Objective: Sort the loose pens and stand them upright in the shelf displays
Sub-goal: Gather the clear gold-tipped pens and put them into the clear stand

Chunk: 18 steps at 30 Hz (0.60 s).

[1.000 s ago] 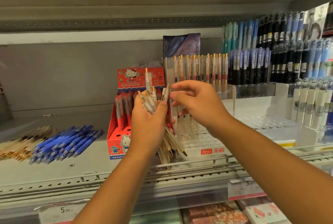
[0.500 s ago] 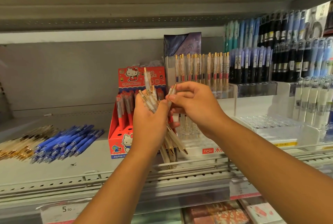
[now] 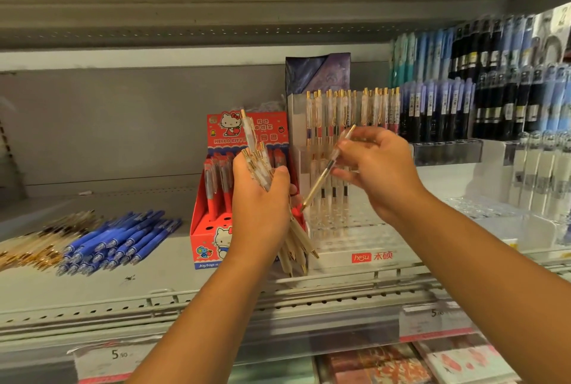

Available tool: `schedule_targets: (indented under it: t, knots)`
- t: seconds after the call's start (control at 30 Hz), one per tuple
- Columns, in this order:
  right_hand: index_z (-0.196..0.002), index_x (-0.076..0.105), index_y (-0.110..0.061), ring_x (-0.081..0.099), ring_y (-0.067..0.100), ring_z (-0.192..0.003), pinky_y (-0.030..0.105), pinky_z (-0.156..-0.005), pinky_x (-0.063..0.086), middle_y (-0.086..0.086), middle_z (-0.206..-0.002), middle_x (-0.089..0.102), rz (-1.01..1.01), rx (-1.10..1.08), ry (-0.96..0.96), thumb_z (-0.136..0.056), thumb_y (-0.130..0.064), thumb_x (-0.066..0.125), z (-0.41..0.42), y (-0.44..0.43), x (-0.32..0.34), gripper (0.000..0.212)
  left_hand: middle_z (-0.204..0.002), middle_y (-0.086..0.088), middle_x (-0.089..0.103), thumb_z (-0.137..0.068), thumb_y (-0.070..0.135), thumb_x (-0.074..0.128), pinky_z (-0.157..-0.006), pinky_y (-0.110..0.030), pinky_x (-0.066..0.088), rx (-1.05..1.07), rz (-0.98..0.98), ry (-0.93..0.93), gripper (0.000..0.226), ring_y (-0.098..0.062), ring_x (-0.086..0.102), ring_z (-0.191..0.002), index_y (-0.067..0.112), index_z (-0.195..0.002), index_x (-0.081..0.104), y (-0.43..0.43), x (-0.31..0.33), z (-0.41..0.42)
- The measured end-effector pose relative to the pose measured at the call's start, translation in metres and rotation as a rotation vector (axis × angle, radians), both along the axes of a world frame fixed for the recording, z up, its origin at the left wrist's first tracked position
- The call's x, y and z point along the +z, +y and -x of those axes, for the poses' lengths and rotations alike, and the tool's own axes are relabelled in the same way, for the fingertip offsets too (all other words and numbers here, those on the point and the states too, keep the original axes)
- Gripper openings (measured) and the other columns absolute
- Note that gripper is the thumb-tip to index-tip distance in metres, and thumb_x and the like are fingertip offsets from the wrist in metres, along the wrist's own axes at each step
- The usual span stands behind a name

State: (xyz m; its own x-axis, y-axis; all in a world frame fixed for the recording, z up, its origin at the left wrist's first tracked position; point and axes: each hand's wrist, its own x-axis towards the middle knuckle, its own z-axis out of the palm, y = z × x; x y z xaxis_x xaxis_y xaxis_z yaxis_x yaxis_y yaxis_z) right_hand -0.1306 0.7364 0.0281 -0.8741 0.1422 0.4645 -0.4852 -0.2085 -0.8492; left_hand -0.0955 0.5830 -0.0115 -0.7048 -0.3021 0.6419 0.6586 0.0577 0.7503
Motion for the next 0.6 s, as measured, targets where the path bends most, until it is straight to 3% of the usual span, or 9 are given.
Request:
schedule_targets:
  t: [0.1,0.23,0.33,0.5,0.6]
  knots:
    - [-0.104,0.057,-0.02,0.073,0.013,-0.075,0.029,-0.063,0.06,0.005,-0.099,0.067,-0.031,-0.103,0.049,-0.09,-0.008,0.068,0.005,0.014,0.0,0.021,-0.076,0.023,0.066,-0.1,0.012,0.052,-0.052,-0.023,0.057,-0.041,-0.024,-0.013,0.029,-0.003,0.065,-0.059,0.041,-0.105,0.048,0.001,0.002,-0.003]
    - [-0.103,0.056,-0.023,0.072,0.019,-0.078,0.03,-0.058,0.06,0.006,-0.099,0.064,-0.072,-0.244,0.128,-0.089,-0.014,0.07,0.011,0.031,-0.003,0.022,-0.072,0.002,0.066,-0.1,0.014,0.051,-0.049,-0.028,0.056,-0.051,-0.048,-0.053,0.024,-0.011,0.064,-0.054,0.036,-0.11,0.049,0.001,0.003,-0.004]
    - [-0.1,0.057,-0.025,0.07,0.024,-0.081,0.028,-0.055,0.059,0.005,-0.098,0.062,-0.106,-0.329,0.181,-0.089,-0.016,0.071,0.016,0.039,-0.008,0.019,-0.073,-0.002,0.067,-0.1,0.015,0.051,-0.046,-0.026,0.055,-0.026,-0.034,-0.045,0.023,-0.012,0.062,-0.049,0.037,-0.104,0.049,0.001,0.002,-0.005]
    - [-0.108,0.059,-0.02,0.07,0.025,-0.081,0.028,-0.052,0.059,-0.001,-0.094,0.063,-0.149,-0.459,0.278,-0.089,-0.017,0.071,0.023,0.047,-0.019,0.023,-0.069,0.029,0.064,-0.099,0.013,0.052,-0.042,-0.006,0.042,-0.01,0.047,-0.007,0.024,0.01,0.06,-0.052,0.036,-0.098,0.048,0.002,0.0,-0.005]
    - [-0.106,0.059,-0.023,0.069,0.025,-0.081,0.032,-0.054,0.06,-0.004,-0.09,0.063,-0.219,-0.495,0.33,-0.089,-0.017,0.071,0.025,0.048,-0.021,0.022,-0.08,0.026,0.066,-0.098,0.016,0.055,-0.048,-0.006,0.045,0.017,0.053,-0.024,0.023,0.009,0.064,-0.066,0.038,-0.1,0.05,0.001,0.0,-0.005]
